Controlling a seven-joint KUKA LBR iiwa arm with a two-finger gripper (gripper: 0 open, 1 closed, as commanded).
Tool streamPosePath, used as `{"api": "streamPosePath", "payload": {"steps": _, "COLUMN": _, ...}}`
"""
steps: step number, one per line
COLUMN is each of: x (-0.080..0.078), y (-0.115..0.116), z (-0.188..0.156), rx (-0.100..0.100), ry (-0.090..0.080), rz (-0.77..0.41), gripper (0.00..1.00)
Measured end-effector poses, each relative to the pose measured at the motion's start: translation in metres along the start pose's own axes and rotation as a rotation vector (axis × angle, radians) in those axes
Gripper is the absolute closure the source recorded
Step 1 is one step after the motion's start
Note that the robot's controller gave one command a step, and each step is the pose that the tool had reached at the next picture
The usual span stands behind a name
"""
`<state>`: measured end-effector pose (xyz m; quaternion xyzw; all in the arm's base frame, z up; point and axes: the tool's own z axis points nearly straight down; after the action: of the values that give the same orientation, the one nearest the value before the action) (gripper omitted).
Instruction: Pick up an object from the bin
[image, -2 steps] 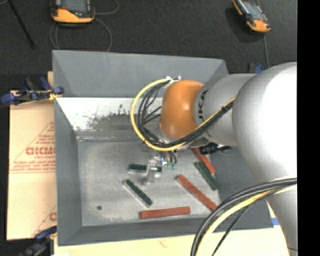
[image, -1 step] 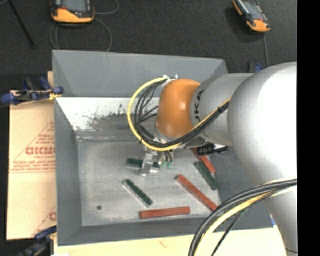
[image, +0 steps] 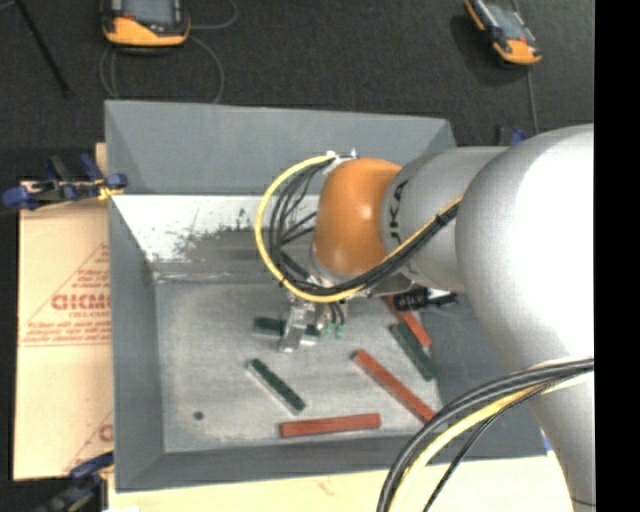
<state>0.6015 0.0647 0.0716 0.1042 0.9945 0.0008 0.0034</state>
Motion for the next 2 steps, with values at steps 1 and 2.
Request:
{"api": "streamPosePath", "payload": {"steps": 1, "x": 0.0, "y": 0.0, "z": -0.0004, "rx": 0.0, "ry": 0.0, "rz": 0.0, "gripper": 1.0}}
{"api": "streamPosePath", "payload": {"steps": 2, "x": 0.0022, "y": -0.0009, "z": -0.0102, "rx": 0.003, "ry": 0.009, "rz": -0.001, "gripper": 1.0}}
